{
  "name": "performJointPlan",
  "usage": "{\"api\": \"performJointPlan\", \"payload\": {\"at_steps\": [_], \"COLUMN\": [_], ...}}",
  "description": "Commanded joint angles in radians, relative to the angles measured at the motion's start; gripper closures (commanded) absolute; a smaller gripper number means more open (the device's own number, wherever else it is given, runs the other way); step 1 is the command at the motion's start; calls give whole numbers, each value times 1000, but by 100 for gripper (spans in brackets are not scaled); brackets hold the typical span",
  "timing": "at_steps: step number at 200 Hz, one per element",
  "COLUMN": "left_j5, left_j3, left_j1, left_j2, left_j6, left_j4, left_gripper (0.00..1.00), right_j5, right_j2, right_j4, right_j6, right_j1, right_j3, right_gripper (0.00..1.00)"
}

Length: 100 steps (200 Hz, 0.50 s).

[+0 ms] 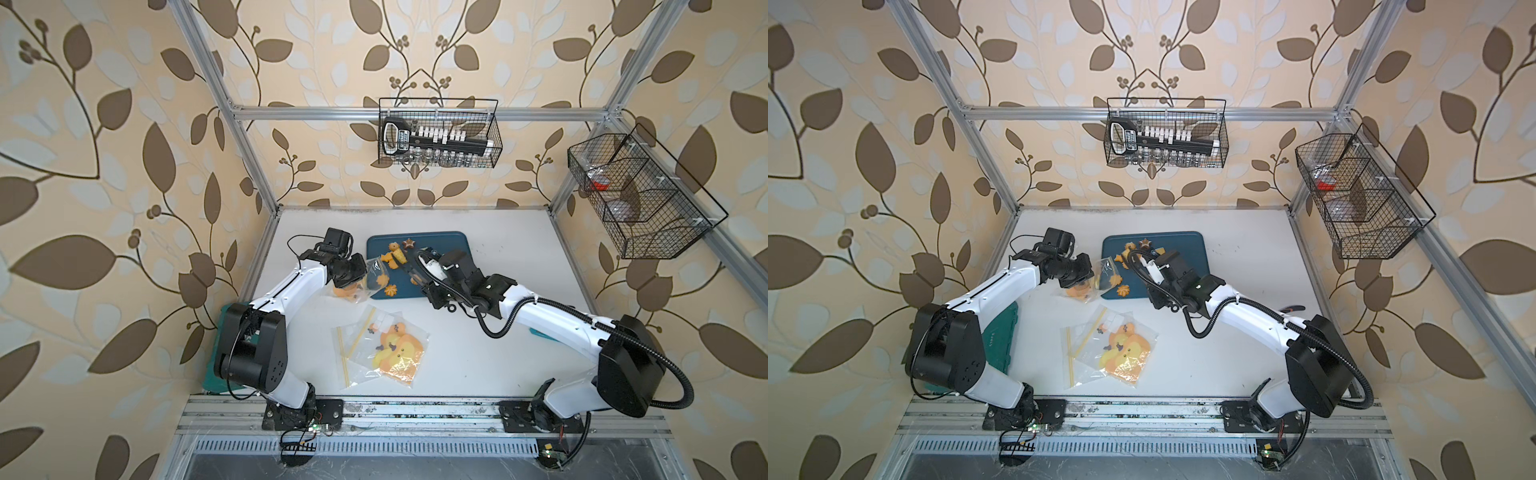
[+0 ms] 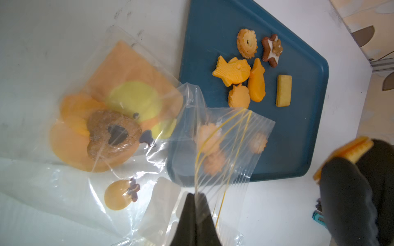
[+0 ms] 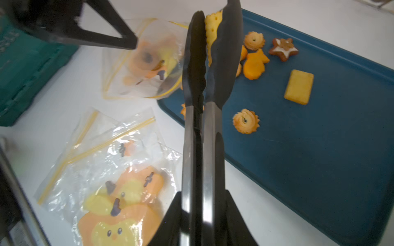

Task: Put the cookies into a resealable bag to prevent moisture
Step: Place the cookie in the ziploc bag.

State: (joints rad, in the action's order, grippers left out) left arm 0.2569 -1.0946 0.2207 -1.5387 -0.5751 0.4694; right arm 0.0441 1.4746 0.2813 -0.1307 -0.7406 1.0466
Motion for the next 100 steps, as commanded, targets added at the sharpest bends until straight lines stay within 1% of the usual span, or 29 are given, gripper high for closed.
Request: {"api": "performJointPlan", "payload": {"at_steps": [1,18,39,63,100], "left_j5": [25,31,35,43,43], "left_j3": [-36,-34,-27,-18,-5], "left_j1": [-9,-9,-9,-9,-8], "left_j2": [5,7,18,26,36], "left_j6": [28,29,29,22,20], "left_j4": [-14,-16,-21,-29,-35], "left_gripper": [100,100,100,100,100], "right_j5": [122,132,98,100,95], "right_j2": [5,59,137,200,189], "right_j4": [-50,-30,5,33,33], "right_j6": [42,42,46,55,57], "right_j1": [-29,-38,-47,-50,-52], "right_j3": [15,56,110,157,161], "right_gripper": [73,73,73,72,56]}}
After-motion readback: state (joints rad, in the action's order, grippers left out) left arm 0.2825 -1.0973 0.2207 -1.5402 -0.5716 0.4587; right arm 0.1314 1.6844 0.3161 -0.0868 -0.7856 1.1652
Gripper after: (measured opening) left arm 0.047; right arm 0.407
